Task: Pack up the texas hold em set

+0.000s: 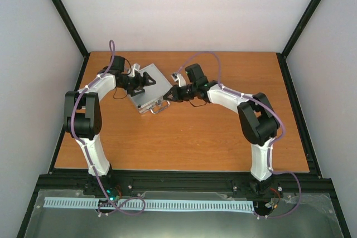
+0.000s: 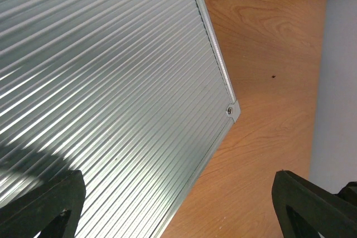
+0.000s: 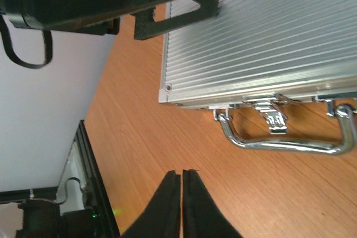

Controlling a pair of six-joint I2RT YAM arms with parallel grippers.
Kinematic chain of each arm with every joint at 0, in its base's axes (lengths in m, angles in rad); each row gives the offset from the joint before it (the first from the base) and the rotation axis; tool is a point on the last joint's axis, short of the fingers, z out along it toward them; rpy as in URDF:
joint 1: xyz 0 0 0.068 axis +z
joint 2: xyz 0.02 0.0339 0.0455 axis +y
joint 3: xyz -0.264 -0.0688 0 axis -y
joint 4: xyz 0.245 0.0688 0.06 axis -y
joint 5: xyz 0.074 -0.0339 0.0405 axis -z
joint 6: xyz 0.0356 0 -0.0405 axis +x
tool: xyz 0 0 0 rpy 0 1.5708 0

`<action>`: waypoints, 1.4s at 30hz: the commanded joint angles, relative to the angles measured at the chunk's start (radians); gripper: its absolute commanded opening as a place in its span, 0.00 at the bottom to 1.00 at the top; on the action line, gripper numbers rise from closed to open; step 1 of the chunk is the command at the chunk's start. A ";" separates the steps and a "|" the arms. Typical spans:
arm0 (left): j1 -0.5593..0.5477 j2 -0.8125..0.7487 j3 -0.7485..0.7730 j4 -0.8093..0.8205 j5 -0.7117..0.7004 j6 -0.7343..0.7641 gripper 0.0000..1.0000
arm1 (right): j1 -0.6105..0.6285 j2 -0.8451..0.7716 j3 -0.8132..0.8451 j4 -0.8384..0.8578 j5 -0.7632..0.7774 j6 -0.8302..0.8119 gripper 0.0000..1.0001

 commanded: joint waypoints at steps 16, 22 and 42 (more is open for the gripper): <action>-0.001 0.080 -0.028 -0.094 -0.063 0.004 0.95 | 0.045 0.221 0.154 -0.110 0.076 -0.100 0.03; -0.001 0.085 -0.029 -0.091 -0.063 0.003 0.95 | 0.045 0.231 0.142 -0.057 0.065 -0.052 0.03; -0.002 0.086 -0.039 -0.090 -0.063 0.003 0.95 | 0.046 0.308 0.202 0.016 0.096 0.015 0.03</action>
